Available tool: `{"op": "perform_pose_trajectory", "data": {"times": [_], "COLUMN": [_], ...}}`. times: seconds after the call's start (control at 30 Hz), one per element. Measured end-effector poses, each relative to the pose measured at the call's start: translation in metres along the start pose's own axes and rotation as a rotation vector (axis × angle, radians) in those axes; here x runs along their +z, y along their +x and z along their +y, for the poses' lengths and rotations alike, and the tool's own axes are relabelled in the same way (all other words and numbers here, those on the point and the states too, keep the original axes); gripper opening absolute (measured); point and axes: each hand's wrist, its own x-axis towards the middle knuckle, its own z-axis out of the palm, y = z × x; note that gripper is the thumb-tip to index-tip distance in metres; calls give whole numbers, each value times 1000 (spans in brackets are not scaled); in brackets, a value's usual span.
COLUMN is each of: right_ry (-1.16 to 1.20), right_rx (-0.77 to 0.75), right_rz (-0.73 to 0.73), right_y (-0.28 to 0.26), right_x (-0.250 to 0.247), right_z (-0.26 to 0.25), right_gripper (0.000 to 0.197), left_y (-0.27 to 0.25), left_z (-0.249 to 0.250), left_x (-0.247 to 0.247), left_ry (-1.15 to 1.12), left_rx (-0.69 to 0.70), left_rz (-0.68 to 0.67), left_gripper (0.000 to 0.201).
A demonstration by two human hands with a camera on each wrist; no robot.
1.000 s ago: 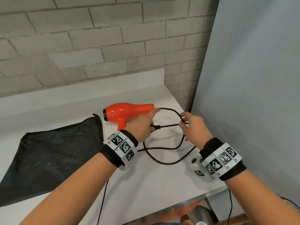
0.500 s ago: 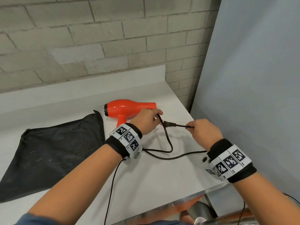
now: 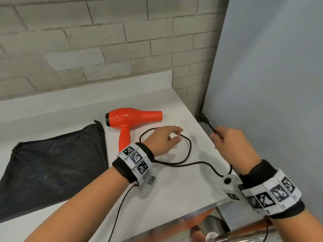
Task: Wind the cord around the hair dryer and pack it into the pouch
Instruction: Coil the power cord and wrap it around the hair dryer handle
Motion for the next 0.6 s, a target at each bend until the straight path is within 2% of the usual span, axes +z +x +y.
{"op": "perform_pose_trajectory", "data": {"times": [0.07, 0.13, 0.2, 0.3, 0.37, 0.47, 0.53, 0.6], "right_ry": [322, 585, 759, 930, 988, 985, 882, 640], "right_rx": [7, 44, 61, 50, 36, 16, 39, 46], "right_rz": [-35, -113, -194, -244, -245, -282, -320, -325], "right_y": [0, 1, 4, 11, 16, 24, 32, 47], "right_x": [-4, -2, 3, 11, 17, 25, 31, 43], "right_z": [-10, -21, -33, -45, -49, -48, -44, -34], "right_gripper": [19, 17, 18, 17, 16, 16, 20, 19], "left_y": [-13, -22, -28, -35, -38, -42, -44, -44], "left_z": [14, 26, 31, 31, 27, 17, 10, 4], "left_x": [7, 11, 11, 8, 4, -8, -19, -30], "left_ry": [-187, -388, -538, -635, -613, -486, -440, -460], "left_rx": [-7, -76, -116, -110, -91, -81, -97, -120], "left_rz": [-91, -194, -264, -317, -303, -187, -91, -13], "left_gripper": [32, 36, 34, 29, 23, 20, 22, 24]}}
